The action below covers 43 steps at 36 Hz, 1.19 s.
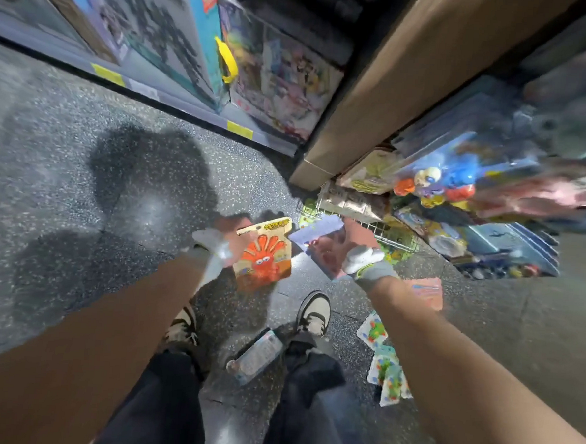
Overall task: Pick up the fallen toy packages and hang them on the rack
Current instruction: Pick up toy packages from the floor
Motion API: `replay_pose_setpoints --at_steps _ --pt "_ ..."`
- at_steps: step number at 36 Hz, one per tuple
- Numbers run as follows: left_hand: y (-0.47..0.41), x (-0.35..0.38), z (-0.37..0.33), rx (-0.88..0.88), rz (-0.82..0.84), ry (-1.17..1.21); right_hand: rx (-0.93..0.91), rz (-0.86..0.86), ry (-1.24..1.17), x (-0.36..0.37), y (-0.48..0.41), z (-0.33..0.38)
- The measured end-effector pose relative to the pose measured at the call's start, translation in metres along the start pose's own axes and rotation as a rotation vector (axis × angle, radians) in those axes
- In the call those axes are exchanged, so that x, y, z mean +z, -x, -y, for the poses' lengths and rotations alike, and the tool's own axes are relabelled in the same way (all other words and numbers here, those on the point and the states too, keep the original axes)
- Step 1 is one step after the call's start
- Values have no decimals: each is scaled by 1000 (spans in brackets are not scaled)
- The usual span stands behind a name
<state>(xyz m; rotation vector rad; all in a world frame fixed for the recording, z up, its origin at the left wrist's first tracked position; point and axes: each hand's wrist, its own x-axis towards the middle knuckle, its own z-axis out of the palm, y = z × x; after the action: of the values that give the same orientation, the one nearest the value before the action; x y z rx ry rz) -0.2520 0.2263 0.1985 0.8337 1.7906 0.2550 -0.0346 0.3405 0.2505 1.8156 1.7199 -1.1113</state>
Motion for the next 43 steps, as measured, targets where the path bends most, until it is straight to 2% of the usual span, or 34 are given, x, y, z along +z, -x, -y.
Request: replay_pose_setpoints --at_steps 2,5,7,9,14,18,23,29,32,43 --pt "12 -10 -24 13 18 -155 -15 -32 78 -7 8 -6" --pt "18 -17 -49 149 35 -275 2 -47 -31 -15 18 -20" --pt "16 -19 -60 184 63 -353 -24 -128 -101 -22 28 -27" --pt "19 -18 -75 173 41 -339 -67 -200 -170 -27 36 -34" --pt "26 -3 -98 183 -31 -159 -136 -164 -412 -37 44 -47" --pt "24 4 -112 179 -34 -73 -229 -217 -354 -48 48 -41" --pt "22 9 -123 231 -89 -112 -304 -178 -259 -61 48 -23" --pt "13 6 -136 269 -116 -236 -316 -258 -97 -80 51 -3" --pt "10 6 -136 324 -135 -128 -280 -330 -114 -84 48 -10" --pt "8 6 -157 340 -23 30 -185 -349 -97 -97 48 -36"
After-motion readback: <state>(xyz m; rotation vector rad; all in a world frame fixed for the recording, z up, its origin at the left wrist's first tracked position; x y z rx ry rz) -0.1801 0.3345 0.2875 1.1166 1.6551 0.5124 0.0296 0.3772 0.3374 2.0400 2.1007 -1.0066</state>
